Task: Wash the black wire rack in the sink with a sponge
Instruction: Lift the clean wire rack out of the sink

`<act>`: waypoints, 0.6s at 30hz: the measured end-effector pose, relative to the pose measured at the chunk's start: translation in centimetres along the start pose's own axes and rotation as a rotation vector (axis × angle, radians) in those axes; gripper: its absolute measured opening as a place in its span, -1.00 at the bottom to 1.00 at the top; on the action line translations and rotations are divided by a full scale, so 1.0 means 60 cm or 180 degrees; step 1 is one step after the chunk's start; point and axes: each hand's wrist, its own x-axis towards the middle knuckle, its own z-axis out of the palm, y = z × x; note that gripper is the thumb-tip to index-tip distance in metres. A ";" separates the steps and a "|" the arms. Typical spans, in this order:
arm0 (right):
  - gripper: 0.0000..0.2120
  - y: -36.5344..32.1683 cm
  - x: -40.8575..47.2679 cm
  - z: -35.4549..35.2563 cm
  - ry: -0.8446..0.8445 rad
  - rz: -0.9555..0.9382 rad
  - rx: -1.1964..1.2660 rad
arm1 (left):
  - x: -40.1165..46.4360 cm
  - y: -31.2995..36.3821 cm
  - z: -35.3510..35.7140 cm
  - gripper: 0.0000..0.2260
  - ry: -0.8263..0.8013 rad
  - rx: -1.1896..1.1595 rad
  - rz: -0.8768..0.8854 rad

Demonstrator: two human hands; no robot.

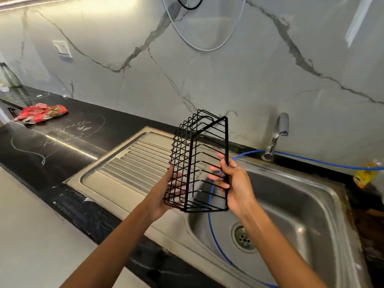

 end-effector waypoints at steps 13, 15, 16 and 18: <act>-0.01 0.226 0.153 0.186 0.0852 0.0277 -0.1352 | 0.066 0.164 -0.200 -0.75 0.0895 0.1067 0.0521; -0.16 0.254 0.166 0.213 0.0887 0.0200 -0.1266 | 0.077 0.183 -0.223 -0.77 0.0928 0.1127 0.0542; -0.30 0.263 0.171 0.226 0.0918 0.0111 -0.1201 | 0.086 0.193 -0.235 -0.77 0.0942 0.1164 0.0540; -0.43 0.277 0.177 0.239 0.1023 -0.0036 -0.1274 | 0.103 0.207 -0.252 -0.77 0.0965 0.1289 0.0552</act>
